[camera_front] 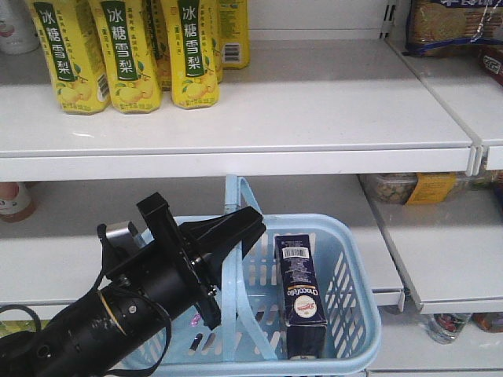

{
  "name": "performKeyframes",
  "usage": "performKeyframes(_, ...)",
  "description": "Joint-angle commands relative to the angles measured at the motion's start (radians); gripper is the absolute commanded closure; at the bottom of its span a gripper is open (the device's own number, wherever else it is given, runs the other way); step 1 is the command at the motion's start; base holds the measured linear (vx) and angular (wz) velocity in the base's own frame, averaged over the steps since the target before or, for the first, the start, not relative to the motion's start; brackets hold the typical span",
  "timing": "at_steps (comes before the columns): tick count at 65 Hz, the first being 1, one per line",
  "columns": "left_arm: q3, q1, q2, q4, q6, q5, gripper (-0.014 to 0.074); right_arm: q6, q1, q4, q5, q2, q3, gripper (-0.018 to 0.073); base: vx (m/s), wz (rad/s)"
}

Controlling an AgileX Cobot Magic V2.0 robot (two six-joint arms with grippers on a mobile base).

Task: Left arm holds basket, right arm returns cookies
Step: 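Turn toward the snack shelf and approach the yellow pear drinks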

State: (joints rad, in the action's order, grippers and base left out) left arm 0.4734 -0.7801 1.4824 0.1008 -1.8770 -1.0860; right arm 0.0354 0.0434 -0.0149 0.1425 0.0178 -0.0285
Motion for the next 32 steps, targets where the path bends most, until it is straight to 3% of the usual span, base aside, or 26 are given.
performKeyframes(1, 0.027, -0.006, -0.04, -0.02, -0.002, -0.257, 0.0599, 0.006, 0.004, -0.005, -0.076, 0.006, -0.017, 0.0566, 0.04, 0.17)
performKeyframes(32, 0.027, -0.006, -0.04, -0.02, -0.002, -0.257, 0.0599, 0.006, 0.004, -0.005, -0.076, 0.006, -0.017, 0.0566, 0.03, 0.1)
